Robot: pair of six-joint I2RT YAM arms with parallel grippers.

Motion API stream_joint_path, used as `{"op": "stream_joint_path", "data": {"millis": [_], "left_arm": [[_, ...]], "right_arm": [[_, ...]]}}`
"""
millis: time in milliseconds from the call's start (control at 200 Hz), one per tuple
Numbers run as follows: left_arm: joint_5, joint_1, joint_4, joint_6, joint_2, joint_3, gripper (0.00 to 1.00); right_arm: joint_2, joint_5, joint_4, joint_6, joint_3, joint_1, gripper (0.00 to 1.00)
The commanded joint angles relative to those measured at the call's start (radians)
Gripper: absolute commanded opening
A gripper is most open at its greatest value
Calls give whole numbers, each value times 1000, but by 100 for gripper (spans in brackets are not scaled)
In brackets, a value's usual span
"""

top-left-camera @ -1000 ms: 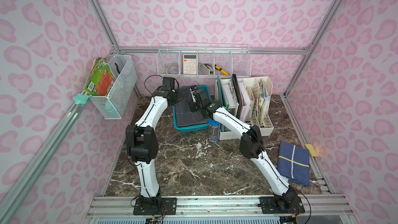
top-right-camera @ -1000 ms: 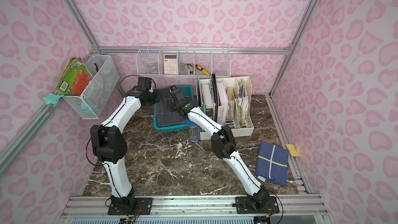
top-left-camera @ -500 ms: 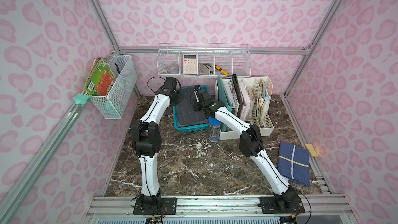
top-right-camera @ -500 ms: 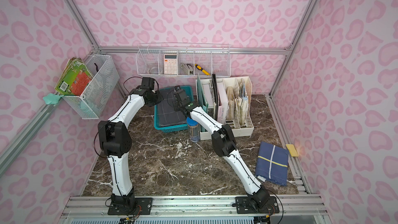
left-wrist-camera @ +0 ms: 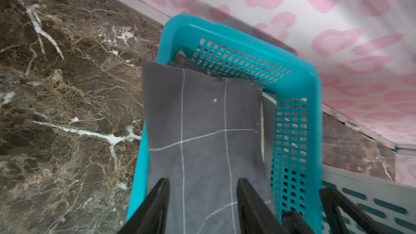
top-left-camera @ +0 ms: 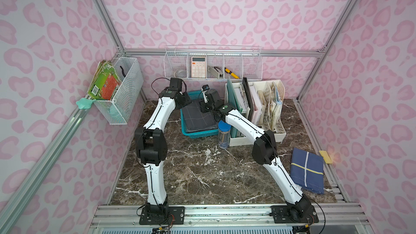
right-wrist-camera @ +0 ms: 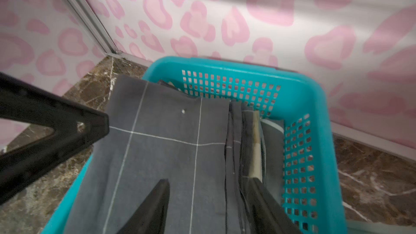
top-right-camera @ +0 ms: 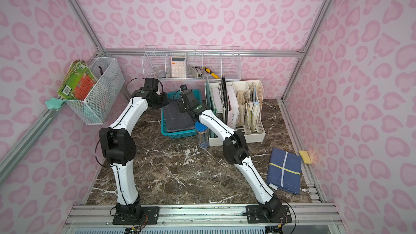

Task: Put the folded pillowcase in the basket
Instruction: Place the pillowcase in the basket.

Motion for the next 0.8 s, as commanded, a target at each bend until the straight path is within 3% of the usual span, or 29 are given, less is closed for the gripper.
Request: {"op": "stream_joint_path", "data": {"millis": [0,205,460,795], "left_arm": [[55,-1,-20,17,-54,-19,56],[47,-1,-19,3,-200,-155,62],[31,-6,85,-59,-519,-510,72],[-81,-162,139,-70,-881,-843,86]], "right_arm": [[-62,38,33,-19,-42,16,59],[-249,85,113,-52,-242,68,61],[-588,138,251,-75,-611,118,66],[-990,195,297,-34,-1030,143,69]]}}
